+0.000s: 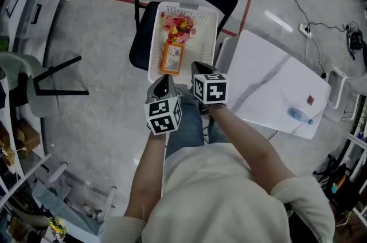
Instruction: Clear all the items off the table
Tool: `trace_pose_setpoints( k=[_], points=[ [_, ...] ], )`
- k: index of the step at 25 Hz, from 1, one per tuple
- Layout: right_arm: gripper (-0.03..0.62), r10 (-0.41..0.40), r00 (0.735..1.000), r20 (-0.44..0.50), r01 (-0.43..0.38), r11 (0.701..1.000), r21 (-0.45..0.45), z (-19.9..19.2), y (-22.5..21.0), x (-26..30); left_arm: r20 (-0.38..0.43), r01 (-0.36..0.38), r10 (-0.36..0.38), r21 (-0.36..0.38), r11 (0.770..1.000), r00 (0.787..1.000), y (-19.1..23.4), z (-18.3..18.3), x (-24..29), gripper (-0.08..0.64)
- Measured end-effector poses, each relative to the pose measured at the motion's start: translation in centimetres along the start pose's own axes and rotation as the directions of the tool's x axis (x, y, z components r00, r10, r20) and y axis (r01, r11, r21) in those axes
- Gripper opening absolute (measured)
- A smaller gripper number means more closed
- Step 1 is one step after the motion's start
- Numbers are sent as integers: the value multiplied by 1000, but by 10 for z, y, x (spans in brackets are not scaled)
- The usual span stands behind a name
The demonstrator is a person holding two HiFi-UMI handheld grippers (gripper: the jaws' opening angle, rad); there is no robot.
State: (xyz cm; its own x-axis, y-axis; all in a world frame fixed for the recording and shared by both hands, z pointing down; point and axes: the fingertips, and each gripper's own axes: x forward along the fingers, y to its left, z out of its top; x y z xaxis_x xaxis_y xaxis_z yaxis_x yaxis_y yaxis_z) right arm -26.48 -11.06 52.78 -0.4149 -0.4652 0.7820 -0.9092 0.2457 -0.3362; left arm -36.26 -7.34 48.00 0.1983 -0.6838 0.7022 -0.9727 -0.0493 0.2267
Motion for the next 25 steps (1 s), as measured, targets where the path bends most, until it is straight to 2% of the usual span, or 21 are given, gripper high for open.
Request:
trace_pose_setpoints(
  k=[14,25],
  points=[
    [-2,49,997,65,-45,997,-66,19,-1,-54,33,9,-10,30,1000,999,-35,14,-17,9],
    [-2,100,991,84,-90,990,-111,20,-8,-95,46,35,-40,86,996,998,-69,22,-27,9]
  ],
)
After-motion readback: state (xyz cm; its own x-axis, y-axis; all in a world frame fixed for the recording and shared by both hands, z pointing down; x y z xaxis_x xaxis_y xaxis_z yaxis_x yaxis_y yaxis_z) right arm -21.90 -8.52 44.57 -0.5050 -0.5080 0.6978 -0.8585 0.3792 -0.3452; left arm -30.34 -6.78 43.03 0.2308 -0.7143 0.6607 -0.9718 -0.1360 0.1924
